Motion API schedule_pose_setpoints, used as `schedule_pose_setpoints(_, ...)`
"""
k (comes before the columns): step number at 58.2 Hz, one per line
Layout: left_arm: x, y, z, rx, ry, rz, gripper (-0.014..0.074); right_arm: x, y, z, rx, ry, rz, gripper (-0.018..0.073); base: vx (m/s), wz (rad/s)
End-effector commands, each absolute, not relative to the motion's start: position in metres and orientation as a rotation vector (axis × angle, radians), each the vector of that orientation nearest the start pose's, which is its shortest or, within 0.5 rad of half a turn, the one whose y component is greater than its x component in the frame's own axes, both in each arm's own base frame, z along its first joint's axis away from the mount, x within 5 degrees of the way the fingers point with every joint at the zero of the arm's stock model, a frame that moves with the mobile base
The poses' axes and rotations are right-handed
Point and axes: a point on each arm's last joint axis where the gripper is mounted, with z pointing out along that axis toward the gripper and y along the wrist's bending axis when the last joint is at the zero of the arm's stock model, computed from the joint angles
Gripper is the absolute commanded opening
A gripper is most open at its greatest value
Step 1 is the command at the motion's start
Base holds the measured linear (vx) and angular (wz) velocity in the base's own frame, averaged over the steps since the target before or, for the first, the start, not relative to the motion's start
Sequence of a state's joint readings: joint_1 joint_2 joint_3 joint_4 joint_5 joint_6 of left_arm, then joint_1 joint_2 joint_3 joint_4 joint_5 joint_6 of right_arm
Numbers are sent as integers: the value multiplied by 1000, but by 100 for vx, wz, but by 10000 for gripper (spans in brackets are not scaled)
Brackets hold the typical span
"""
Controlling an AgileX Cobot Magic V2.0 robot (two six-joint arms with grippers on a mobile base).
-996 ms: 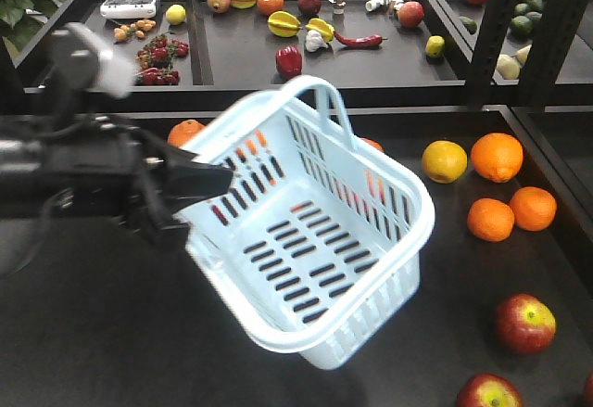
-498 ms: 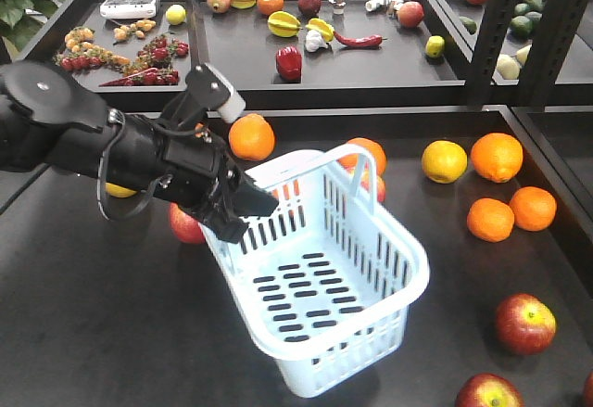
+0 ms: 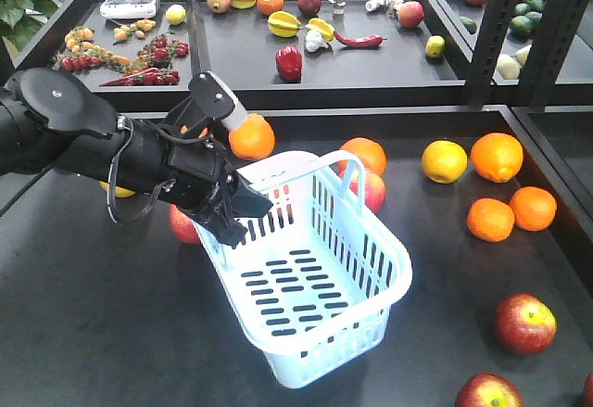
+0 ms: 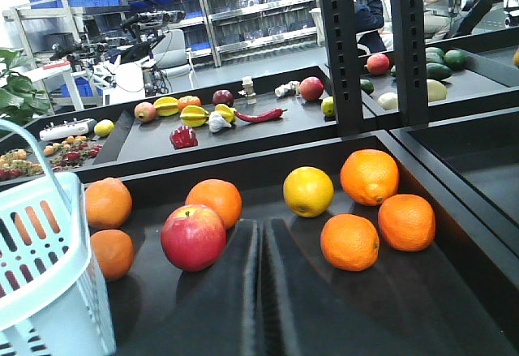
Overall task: Pick three apples into basket with both arms
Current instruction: 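Swing the left arm forward and lower the basket onto the table, then open the left gripper and lift it off the basket handle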
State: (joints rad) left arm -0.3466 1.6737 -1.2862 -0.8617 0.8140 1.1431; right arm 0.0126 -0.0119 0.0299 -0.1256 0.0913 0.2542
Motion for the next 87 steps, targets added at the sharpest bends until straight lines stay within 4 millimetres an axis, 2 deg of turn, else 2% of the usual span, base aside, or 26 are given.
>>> schedule_pose_setpoints(1,320,-172,318,1079,1978,-672,83,56,0,199,79,1517,93,-5,0,0)
schedule_pose_setpoints(23,319,-173,320,1030,1995,-718,311,56,0,199,79,1517,93,-5,0,0)
schedule_pose_setpoints(32,314,-175,323,1039,1998,-781,325,56,0,199,79,1517,93,-5,0,0)
schedule_pose_setpoints(39,302,-176,338,1034,1959,-875,322,56,0,199,79,1517,93,-5,0,0)
schedule_pose_setpoints(49,276,-172,368,1072,1873,-953,254,56,0,199,79,1517,93,-5,0,0)
schedule_pose_setpoints(64,215,-160,404,1249,1838,-1141,29,56,0,199,79,1517,93,-5,0,0)
schedule_pose_setpoints(67,206,-157,410,1258,1823,-1125,-8,56,0,199,79,1517,93,-5,0,0)
schedule_pose_setpoints(70,197,-153,413,1260,1803,-1101,-8,56,0,199,79,1517,93,-5,0,0)
schedule_pose_setpoints(75,185,-147,410,1244,1807,-1059,-8,56,0,199,79,1517,93,-5,0,0)
schedule_pose_setpoints(79,176,-143,400,1223,1831,-1055,-8,56,0,199,79,1517,93,-5,0,0)
schedule_pose_setpoints(87,156,-134,363,1164,1929,-1069,-8,56,0,199,79,1517,93,-5,0,0)
